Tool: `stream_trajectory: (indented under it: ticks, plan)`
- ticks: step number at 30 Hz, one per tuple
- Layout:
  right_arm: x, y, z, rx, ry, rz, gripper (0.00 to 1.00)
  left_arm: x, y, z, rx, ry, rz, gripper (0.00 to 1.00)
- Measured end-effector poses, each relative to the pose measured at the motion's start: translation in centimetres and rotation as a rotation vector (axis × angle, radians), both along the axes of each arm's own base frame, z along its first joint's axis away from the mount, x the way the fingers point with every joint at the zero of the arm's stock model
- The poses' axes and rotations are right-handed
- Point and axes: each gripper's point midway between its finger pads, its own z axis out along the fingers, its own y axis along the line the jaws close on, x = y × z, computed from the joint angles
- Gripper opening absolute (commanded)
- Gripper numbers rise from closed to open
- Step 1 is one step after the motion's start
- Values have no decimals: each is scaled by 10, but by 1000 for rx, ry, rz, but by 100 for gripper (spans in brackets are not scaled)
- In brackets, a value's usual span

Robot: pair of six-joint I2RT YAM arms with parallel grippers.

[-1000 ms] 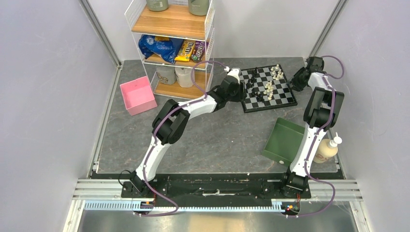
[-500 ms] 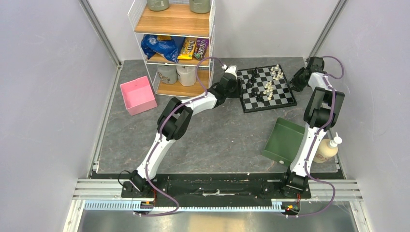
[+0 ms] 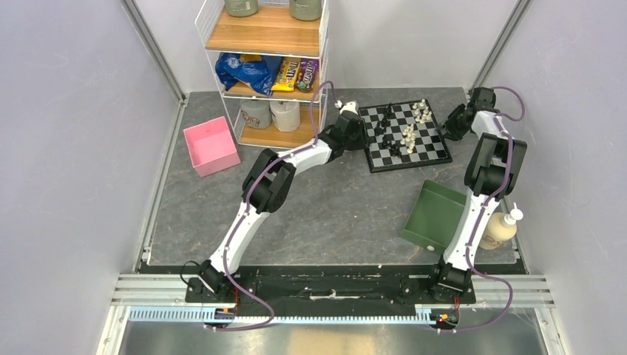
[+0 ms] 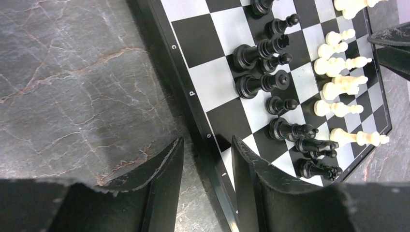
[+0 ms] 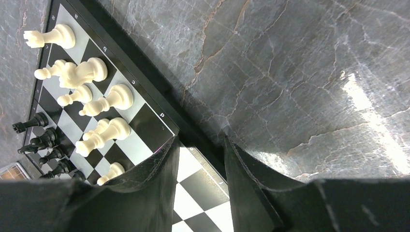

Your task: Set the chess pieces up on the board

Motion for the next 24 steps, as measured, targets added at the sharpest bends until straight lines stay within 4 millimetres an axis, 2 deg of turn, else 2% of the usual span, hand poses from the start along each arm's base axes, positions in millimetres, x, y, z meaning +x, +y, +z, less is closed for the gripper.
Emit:
stream_trajectory:
  ticks: [8,15,24]
  plan:
    - [-1,3,0,13,3,8,45,1,1,1,-40,37,27,24]
    - [-2,3,0,11,-2,9,45,1,2,0,-75,56,35,18]
    - [-23,9,0,11,29,32,45,-18,7,-1,-107,66,27,14]
